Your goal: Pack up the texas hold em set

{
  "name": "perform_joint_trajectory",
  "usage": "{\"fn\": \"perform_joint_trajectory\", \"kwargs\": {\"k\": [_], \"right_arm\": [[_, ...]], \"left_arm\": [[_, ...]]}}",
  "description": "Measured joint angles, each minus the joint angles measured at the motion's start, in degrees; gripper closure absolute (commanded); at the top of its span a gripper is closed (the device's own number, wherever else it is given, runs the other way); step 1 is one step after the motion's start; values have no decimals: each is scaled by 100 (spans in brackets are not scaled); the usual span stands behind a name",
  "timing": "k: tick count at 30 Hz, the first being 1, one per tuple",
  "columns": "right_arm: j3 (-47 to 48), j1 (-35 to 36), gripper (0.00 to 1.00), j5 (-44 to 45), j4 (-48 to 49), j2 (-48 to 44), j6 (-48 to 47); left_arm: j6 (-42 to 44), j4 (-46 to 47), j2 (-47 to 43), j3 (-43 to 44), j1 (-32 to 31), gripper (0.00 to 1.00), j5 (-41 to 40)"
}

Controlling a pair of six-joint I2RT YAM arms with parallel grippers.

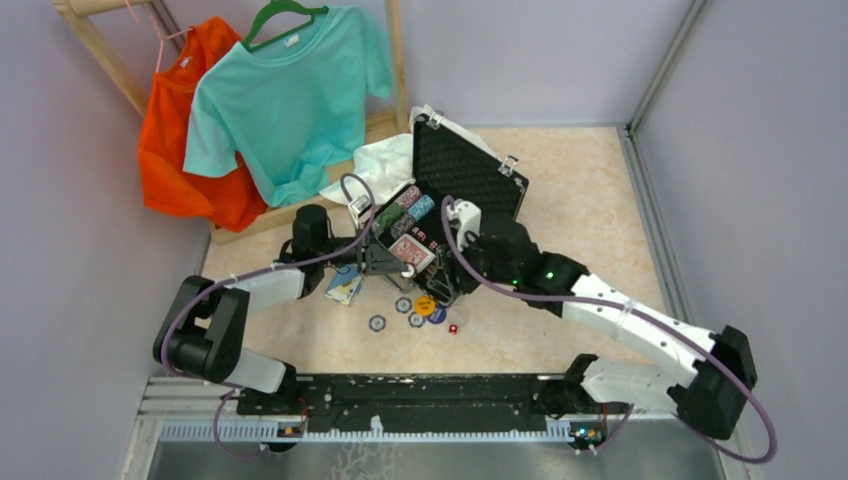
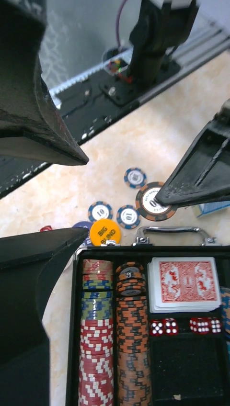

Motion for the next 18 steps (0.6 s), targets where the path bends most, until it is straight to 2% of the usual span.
{"fn": "perform_joint_trajectory", "kwargs": {"k": [4,9,13,18], "right_arm": [[-352,-603,52,-1115,577,-542,361],[-1086,-1392,57,-2804,2035,-721,1287],[-1174,-1574,59,-3436,2514,-699,1679],[-1174,-1580,60,-3840,2955,-601,1895]], "left_arm": [[-151,678,-48,-186,-4,100,28],[-570,2083,-245,-560,-74,100,114],[-745,3117,-400,-699,-234,100,133],[-695,3665,-520,-704,-535,100,140]]}}
